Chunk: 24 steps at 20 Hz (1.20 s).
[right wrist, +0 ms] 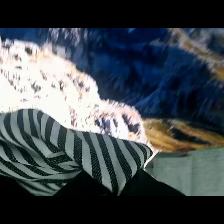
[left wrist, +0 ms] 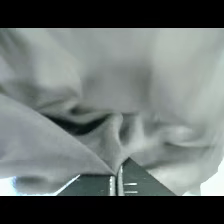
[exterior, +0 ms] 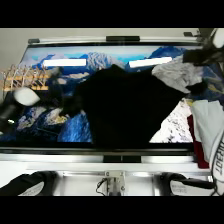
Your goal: Fold the shirts.
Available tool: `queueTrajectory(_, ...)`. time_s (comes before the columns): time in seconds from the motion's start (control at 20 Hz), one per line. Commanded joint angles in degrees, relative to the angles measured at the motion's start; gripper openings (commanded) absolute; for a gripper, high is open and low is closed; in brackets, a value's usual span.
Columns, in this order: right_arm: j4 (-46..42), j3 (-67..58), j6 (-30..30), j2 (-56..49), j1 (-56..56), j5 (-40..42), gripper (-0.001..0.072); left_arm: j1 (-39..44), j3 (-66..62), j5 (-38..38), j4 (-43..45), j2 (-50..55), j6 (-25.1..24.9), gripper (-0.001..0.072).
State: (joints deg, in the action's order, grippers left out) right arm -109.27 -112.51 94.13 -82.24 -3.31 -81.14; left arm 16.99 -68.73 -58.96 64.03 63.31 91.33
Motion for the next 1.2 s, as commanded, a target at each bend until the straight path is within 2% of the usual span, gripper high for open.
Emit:
queueTrajectory(0.0, -7.7, -2.9, 3.3, 10.4, 0.0, 7.5, 0.0071, -8.4, -29.9, -5.2, 9.5, -2.1, 0.0, 0.0045)
queueTrajectory(0.2, -5.4, -4.0, 6.2, 25.1, 0.0, 17.6, 0.0065, -12.5, -53.7, -5.2, 9.6, -2.3, 0.0, 0.0046)
queueTrajectory(0.35, -4.5, -4.0, 6.2, 33.0, 0.0, 15.6, 0.0065, -12.4, -54.6, -4.8, 9.6, -5.2, 1.4, 0.0046)
queueTrajectory(0.45, -4.7, -4.0, 6.1, 36.0, 0.0, 9.7, 0.0065, -12.4, -50.7, -4.8, 9.6, -7.1, 1.5, 0.0046)
queueTrajectory(0.6, -4.7, -3.1, 5.2, 36.2, 0.0, -7.9, 0.0065, -12.4, -43.4, -8.5, 9.6, -7.4, 1.4, 0.0046)
queueTrajectory(0.7, -4.8, 2.4, 4.9, 35.1, 0.0, -16.7, 0.0066, -12.4, -37.9, -11.6, 9.7, -5.7, 1.2, 0.0046)
queueTrajectory(0.75, -4.8, 7.0, 4.9, 34.9, 0.0, -18.1, 0.0066, -12.4, -34.4, -12.3, 9.7, -4.6, 1.2, 0.0046)
queueTrajectory(0.85, -4.6, 21.0, 5.7, 34.9, 0.0, -15.6, 0.0066, -12.3, -26.7, -12.4, 9.7, -1.9, 1.2, 0.0046)
queueTrajectory(0.95, -4.8, 35.8, 8.5, 34.9, 0.0, -4.7, 0.0066, -12.3, -20.3, -11.6, 9.6, 2.6, 1.1, 0.0046)
queueTrajectory(1.05, -4.0, 47.5, 16.0, 32.2, 0.0, 10.1, 0.0065, -12.3, -17.2, -10.4, 8.7, 8.6, 0.6, 0.0047)
queueTrajectory(1.15, -2.9, 51.0, 23.9, 25.3, 0.0, 19.3, 0.0065, -12.3, -17.0, -8.5, 6.1, 15.6, 0.6, 0.0047)
